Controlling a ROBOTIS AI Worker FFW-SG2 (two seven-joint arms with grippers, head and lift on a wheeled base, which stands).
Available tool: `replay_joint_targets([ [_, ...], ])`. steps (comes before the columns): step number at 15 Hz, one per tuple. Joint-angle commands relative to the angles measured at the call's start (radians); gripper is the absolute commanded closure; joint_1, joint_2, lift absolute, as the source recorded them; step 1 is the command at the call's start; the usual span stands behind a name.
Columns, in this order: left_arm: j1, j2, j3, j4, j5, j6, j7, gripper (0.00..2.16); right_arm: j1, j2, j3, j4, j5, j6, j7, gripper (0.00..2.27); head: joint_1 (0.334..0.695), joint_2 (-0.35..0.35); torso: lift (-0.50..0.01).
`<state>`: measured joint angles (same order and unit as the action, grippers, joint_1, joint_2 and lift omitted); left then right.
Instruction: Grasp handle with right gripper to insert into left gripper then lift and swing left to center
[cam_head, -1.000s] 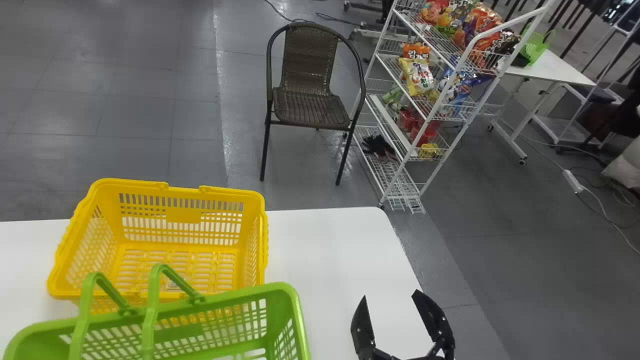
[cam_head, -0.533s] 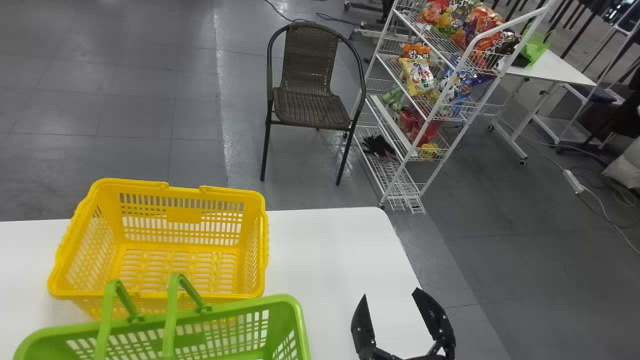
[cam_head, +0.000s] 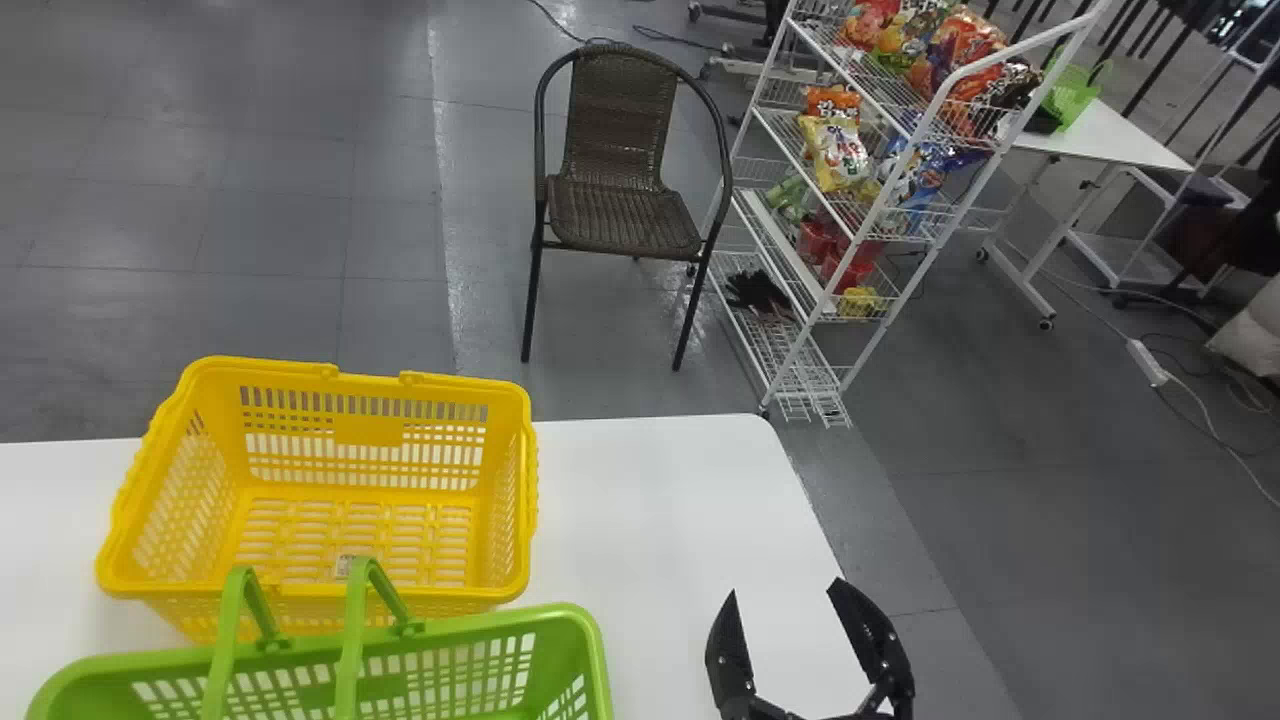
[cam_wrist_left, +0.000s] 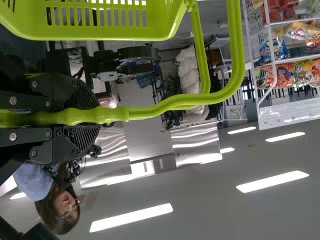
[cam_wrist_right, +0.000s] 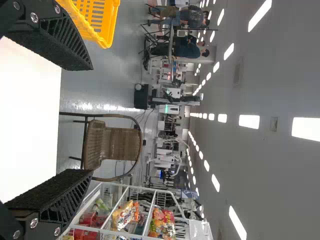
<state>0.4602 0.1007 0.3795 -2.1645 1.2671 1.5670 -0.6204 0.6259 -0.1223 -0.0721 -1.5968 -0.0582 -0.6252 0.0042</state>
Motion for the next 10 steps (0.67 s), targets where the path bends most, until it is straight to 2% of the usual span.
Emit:
replay_joint_targets([
  [1, 0.002, 0.001, 0.002, -0.005, 0.000, 0.004, -0.001, 1.89, 0.001, 0.001, 0.000, 0.000, 0.000, -0.004, 0.000, 0.08, 0.695, -0.350, 0.000],
  [10, 0.005, 0.001, 0.002, -0.015, 0.000, 0.004, 0.002, 1.89, 0.005, 0.003, 0.000, 0.000, 0.000, -0.014, 0.000, 0.08, 0.695, -0.350, 0.000],
])
